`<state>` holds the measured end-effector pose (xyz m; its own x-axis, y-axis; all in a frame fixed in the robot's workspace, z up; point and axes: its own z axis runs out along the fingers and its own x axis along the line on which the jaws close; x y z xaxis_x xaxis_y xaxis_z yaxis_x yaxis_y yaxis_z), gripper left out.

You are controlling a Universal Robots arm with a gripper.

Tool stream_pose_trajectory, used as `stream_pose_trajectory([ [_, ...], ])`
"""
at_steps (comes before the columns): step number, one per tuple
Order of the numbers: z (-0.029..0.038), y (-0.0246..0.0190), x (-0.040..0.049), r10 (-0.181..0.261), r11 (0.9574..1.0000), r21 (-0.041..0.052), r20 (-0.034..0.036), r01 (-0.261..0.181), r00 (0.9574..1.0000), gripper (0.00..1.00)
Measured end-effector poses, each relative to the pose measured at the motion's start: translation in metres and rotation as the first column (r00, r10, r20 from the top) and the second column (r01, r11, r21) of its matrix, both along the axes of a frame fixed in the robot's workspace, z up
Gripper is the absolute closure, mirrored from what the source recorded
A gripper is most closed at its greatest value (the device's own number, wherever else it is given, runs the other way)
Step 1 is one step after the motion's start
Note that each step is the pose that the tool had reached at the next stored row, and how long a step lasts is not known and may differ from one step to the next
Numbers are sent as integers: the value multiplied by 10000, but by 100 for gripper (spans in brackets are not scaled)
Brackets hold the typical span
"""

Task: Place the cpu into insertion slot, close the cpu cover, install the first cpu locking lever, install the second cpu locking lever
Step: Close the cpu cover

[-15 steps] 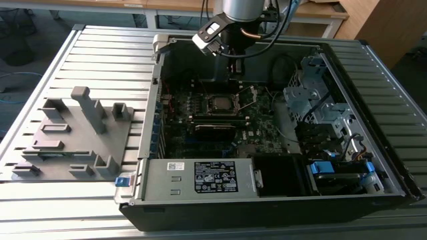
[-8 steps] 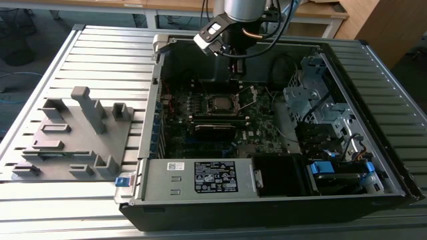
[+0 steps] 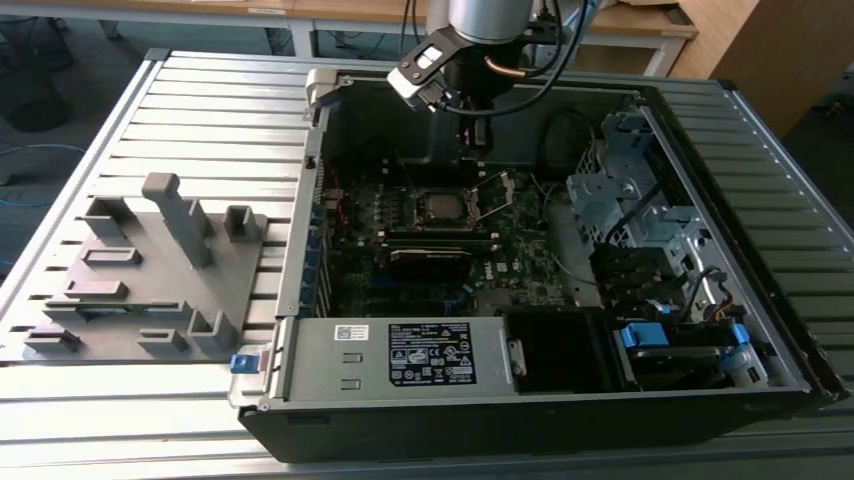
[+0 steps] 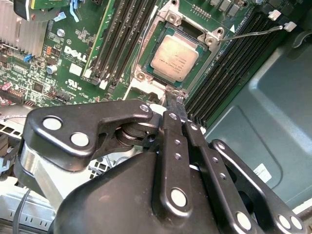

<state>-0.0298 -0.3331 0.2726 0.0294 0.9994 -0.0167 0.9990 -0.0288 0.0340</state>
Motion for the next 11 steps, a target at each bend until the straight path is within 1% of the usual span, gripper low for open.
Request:
stream_pose_trajectory([
  [2, 0, 0, 11, 1, 10000, 0, 0, -1, 10000, 90],
  [8, -1, 0, 83, 0, 10000, 0, 0, 0, 10000, 90],
  [11, 0, 0, 92, 0, 10000, 0, 0, 0, 10000, 90],
])
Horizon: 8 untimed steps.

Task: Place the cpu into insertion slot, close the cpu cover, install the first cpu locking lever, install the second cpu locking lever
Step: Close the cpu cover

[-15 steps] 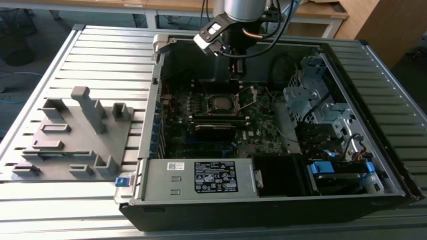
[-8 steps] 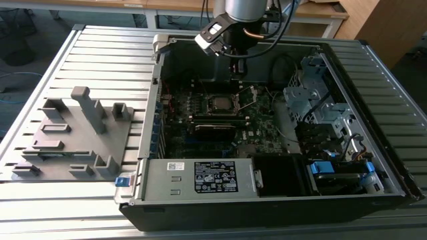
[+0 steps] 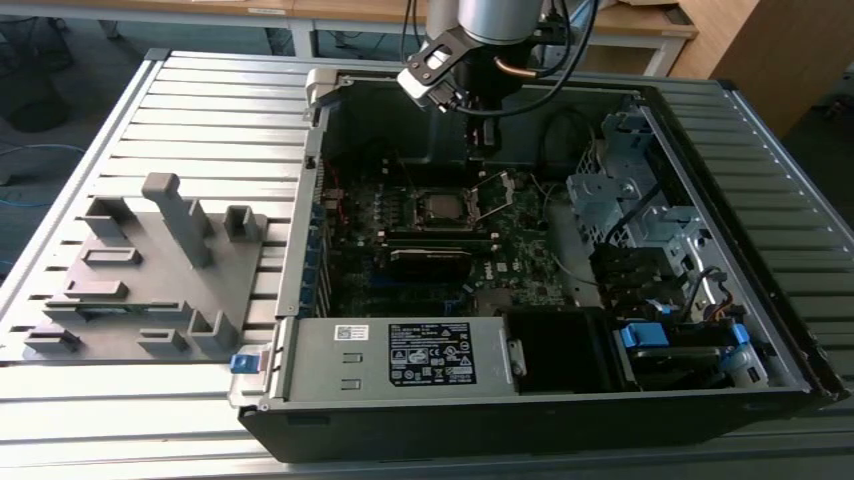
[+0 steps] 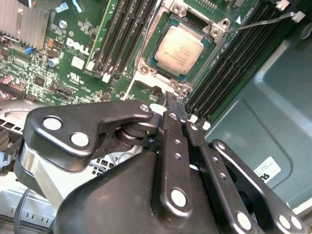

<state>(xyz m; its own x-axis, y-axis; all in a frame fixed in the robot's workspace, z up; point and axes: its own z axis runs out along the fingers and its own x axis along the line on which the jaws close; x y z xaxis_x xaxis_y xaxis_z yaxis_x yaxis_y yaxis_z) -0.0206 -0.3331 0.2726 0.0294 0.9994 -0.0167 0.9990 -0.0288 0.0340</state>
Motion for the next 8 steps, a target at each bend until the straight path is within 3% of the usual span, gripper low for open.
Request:
stream_pose_trajectory([
  [8, -1, 0, 9, 1, 10000, 1, 1, -1, 10000, 90],
])
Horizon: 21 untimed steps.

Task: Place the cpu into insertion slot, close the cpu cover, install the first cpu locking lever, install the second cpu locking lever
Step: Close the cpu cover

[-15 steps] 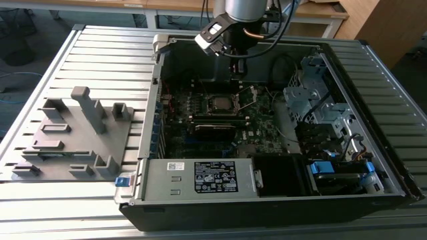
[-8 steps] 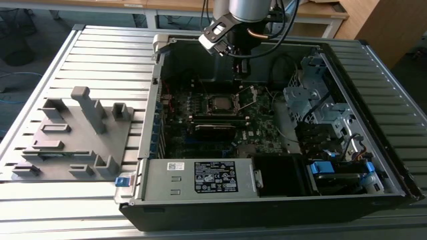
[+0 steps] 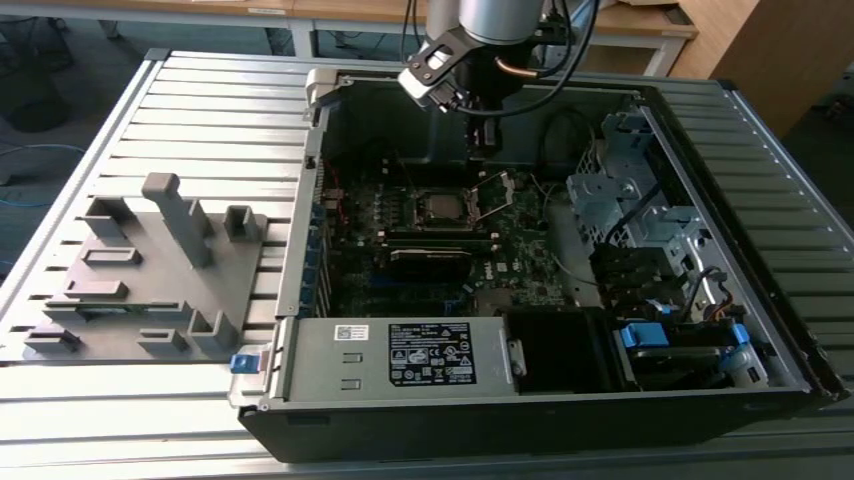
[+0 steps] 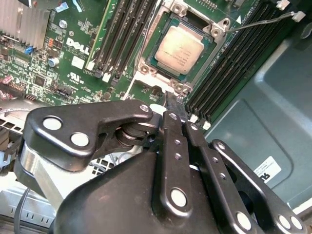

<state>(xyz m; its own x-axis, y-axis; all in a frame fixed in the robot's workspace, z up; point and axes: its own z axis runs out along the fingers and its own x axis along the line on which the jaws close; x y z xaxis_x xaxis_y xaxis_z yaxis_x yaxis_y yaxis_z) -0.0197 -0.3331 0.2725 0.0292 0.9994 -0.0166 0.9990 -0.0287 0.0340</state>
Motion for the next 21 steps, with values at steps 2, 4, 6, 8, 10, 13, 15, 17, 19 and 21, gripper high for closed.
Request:
stream_pose_trajectory([
  [2, 0, 0, 9, -1, 10000, -1, -1, 1, 10000, 90],
  [4, 0, 0, 18, -1, 10000, 0, 0, 1, 10000, 90],
  [6, 0, 0, 21, -2, 10000, 0, -1, 2, 10000, 90],
  [8, 0, 0, 22, -2, 10000, 0, -1, 2, 10000, 90],
  [10, 0, 0, 23, -2, 10000, -1, -1, 2, 10000, 90],
  [13, 0, 0, 23, -1, 10000, 0, -1, 1, 10000, 90],
  [15, 0, 0, 25, -1, 10000, -1, -1, 1, 10000, 90],
  [17, 0, 0, 36, 0, 10000, 0, 0, 0, 10000, 90],
  [19, -1, 0, 58, -2, 10000, 0, 0, 2, 10000, 90],
  [21, -1, 0, 90, -1, 10000, 0, 0, 1, 10000, 90],
])
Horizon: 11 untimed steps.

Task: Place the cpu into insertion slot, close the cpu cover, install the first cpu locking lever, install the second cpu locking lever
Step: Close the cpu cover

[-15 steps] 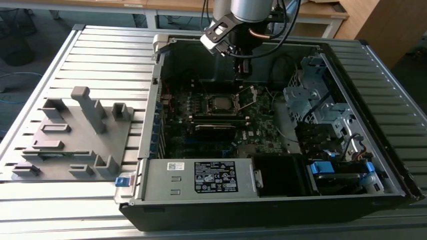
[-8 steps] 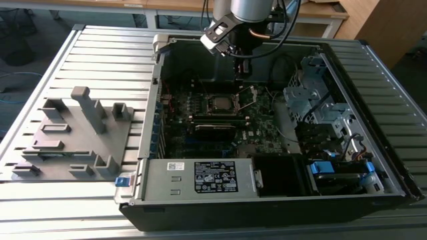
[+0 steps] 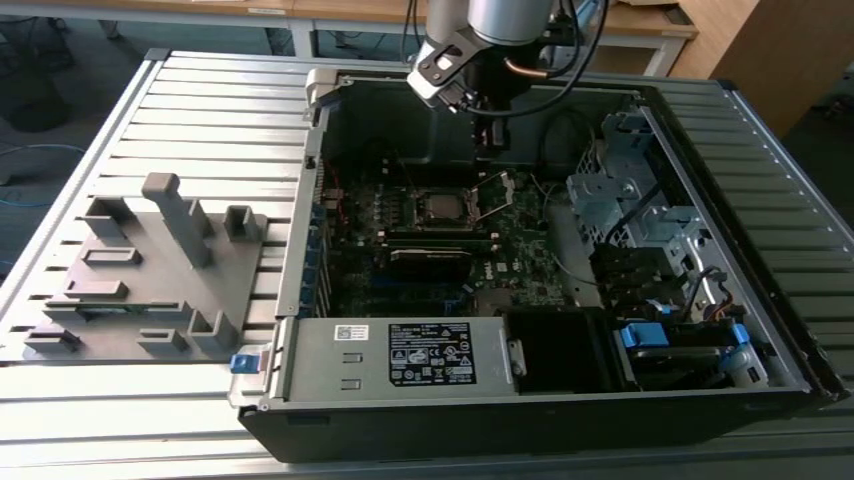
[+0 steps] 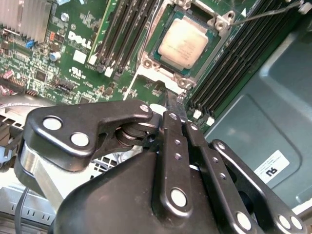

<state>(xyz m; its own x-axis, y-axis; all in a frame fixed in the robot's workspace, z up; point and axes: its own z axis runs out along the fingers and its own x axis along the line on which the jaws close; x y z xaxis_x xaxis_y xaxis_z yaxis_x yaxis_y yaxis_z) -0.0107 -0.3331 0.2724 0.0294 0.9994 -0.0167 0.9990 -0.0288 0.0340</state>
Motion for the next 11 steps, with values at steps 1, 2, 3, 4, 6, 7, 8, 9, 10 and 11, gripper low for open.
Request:
stream_pose_trajectory([
  [1, -1, 0, 18, -1, 10000, 0, 0, 1, 10000, 90],
  [2, -1, 0, 38, 0, 10000, 0, 0, 0, 10000, 90],
  [3, -1, 0, 59, 0, 10000, 0, 0, 0, 10000, 90],
  [4, -2, 0, 80, 0, 10000, 0, 0, 0, 10000, 90],
  [6, -2, 0, 122, 0, 10000, -2, -1, 0, 10000, 90],
  [7, -3, 0, 142, 0, 10000, -2, -1, 0, 10000, 90],
  [8, -3, 0, 163, 0, 10000, -2, -2, 0, 10000, 90],
  [9, -4, 0, 185, 0, 10000, -1, -1, 0, 10000, 90],
  [10, -5, 0, 207, 0, 10000, -1, -1, 0, 10000, 90],
  [11, -5, 0, 228, 0, 10000, -1, -1, 0, 10000, 90],
])
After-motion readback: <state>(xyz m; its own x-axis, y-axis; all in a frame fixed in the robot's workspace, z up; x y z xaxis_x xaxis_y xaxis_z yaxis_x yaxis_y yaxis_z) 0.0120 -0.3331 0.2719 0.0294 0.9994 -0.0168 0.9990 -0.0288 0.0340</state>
